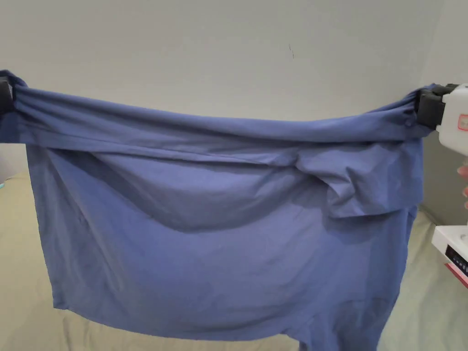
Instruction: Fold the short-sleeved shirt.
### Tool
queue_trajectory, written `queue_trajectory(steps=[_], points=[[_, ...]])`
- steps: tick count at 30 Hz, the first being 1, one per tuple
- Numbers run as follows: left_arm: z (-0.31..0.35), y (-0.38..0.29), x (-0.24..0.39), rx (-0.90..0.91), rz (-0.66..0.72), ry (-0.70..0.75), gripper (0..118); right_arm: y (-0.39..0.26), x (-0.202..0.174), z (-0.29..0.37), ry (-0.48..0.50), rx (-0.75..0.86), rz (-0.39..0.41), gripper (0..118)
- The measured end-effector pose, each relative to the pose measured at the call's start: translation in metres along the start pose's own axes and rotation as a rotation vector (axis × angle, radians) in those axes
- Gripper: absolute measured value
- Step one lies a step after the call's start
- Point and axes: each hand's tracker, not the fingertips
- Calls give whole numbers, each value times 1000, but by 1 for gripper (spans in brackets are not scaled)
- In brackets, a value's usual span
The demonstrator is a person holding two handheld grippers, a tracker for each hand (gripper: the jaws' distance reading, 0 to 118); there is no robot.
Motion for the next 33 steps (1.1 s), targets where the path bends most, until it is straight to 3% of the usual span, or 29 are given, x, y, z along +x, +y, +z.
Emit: queue_trajectory(steps=[6,14,22,25,29,31,33], points=[[-76,5,5,-32,0,21,2,5,-16,-68,-41,21,66,7],[-152,-19,-4,-66,29,54,2,-17,-40,-150,-41,-1,48,7],[-196,-96,-7,-176,32,64,2,-95,-55,-190,0,-125,33,7],[-191,-142,-17,-247,40,76,2,-143,-60,-182,33,-238,48,7],[-148,-211,-21,-373,1,65,2,-221,-63,-147,112,-415,138,7],[-122,-253,-25,-462,-38,58,2,-259,-64,-120,133,-498,145,7],[-95,-292,-28,-529,-55,61,2,-295,-60,-95,155,-598,99,7]])
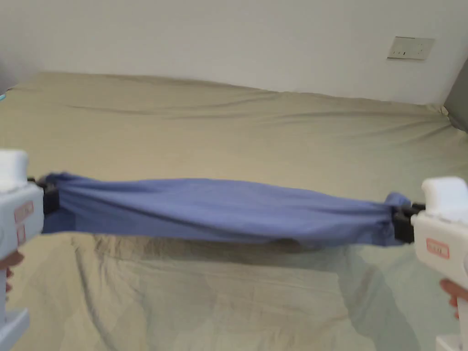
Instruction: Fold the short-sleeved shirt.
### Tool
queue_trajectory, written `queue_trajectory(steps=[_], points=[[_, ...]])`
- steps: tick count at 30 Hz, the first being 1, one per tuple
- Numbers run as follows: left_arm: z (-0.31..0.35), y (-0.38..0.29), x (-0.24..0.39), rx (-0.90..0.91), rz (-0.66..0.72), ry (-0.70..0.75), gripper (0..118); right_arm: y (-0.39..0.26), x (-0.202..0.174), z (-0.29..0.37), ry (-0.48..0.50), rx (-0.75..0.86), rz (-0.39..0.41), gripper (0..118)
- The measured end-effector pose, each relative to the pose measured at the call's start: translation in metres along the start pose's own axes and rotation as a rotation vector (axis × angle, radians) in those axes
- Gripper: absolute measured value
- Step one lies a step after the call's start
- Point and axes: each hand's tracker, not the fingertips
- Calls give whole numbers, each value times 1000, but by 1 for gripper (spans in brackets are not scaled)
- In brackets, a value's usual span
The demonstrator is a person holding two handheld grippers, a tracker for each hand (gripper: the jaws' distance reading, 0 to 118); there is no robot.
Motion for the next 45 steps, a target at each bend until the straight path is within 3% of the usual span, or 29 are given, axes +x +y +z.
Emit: queue_trajectory(steps=[2,5,13,15,16,23,27,32,33,34,35,36,37,38,40,45], points=[[6,-44,-2,-90,-2,3,2,-45,-4,8,32,-65,-56,7],[22,-100,-3,-191,-21,-28,2,-102,-15,21,33,-172,-45,7],[56,-195,-14,-414,-150,-25,2,-198,-15,60,76,-360,-231,7],[68,-203,-16,-419,-161,-17,2,-207,-12,71,79,-377,-224,7],[78,-195,-27,-432,-418,225,2,-210,-11,76,82,-390,-219,7],[121,-212,-28,-484,-433,216,2,-223,-8,112,110,-445,-214,7],[141,-233,-23,-533,-520,205,2,-232,-6,127,124,-488,-184,7],[150,-242,-22,-537,-484,206,3,-250,-2,129,119,-512,-161,8],[150,-241,-21,-532,-484,202,3,-252,-2,128,121,-506,-166,18],[149,-239,-18,-523,-484,205,9,-249,-7,130,115,-488,-169,40],[150,-232,-15,-493,-476,216,23,-245,-8,130,75,-473,-146,74],[147,-235,-3,-460,-200,-44,61,-239,-9,131,31,-464,-109,101],[148,-225,-4,-422,-161,-73,90,-231,-9,134,44,-431,-94,104],[152,-212,-2,-383,-124,-106,105,-218,-8,139,29,-374,-88,104],[166,-181,5,-294,-75,-189,110,-187,-7,153,9,-270,-98,104],[211,-90,39,56,-51,-201,110,-99,-21,197,15,59,-138,104]])
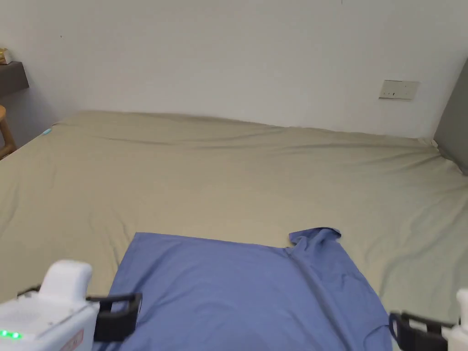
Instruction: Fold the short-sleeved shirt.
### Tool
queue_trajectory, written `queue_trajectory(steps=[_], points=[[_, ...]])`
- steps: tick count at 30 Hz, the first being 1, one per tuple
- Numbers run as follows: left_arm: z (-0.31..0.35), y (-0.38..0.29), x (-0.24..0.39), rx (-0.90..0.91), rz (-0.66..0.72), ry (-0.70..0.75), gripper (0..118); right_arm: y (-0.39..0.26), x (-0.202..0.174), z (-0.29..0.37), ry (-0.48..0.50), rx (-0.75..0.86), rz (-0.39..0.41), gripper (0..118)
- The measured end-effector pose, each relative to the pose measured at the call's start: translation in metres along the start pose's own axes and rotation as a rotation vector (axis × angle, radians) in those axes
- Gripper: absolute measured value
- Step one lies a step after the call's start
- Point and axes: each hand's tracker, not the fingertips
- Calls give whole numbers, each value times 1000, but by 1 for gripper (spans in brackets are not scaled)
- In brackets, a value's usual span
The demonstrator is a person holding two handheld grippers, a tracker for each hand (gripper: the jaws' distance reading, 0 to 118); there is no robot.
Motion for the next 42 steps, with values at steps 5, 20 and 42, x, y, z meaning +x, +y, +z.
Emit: queue_trajectory(steps=[5,20,42], points=[[31,53,50,425,718,-168,102,64,-53,40,6,249,78,102],[18,88,104,563,637,-58,0,93,-150,34,-22,474,283,2],[-311,13,-57,-215,14,170,92,64,-90,-140,-92,164,202,2]])
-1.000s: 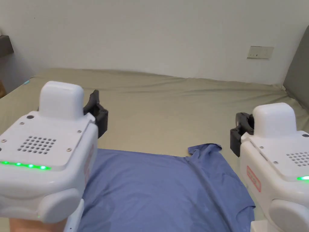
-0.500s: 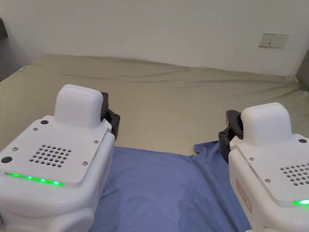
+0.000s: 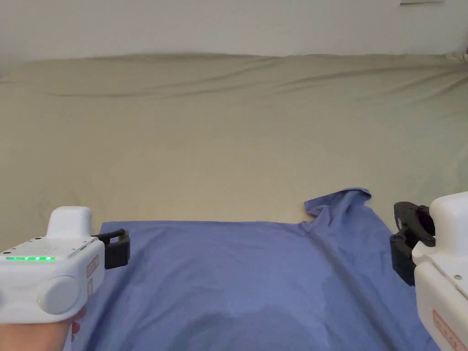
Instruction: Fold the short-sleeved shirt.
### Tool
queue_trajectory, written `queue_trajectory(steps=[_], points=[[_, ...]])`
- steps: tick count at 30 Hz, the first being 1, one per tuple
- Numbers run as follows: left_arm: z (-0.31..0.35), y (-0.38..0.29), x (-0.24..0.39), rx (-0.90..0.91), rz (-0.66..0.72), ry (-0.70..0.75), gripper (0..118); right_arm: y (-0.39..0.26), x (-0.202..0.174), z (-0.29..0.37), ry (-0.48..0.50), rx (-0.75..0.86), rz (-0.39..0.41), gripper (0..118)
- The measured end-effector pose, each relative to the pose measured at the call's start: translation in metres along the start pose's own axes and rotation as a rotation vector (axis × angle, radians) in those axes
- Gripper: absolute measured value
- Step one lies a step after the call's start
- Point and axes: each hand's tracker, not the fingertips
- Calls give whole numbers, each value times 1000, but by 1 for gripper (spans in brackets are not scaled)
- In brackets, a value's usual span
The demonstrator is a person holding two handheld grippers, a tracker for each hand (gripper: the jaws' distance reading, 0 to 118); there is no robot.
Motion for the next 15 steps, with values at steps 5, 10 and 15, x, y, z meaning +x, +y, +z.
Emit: queue_trajectory(steps=[5,10,15], points=[[-78,11,-18,-74,-47,107,103,-18,8,-24,-26,-68,12,2],[-124,19,-11,-133,-29,60,102,-32,9,-32,-67,-111,75,2],[-134,18,-9,-162,10,-11,49,-36,18,-36,-68,-138,66,2]])
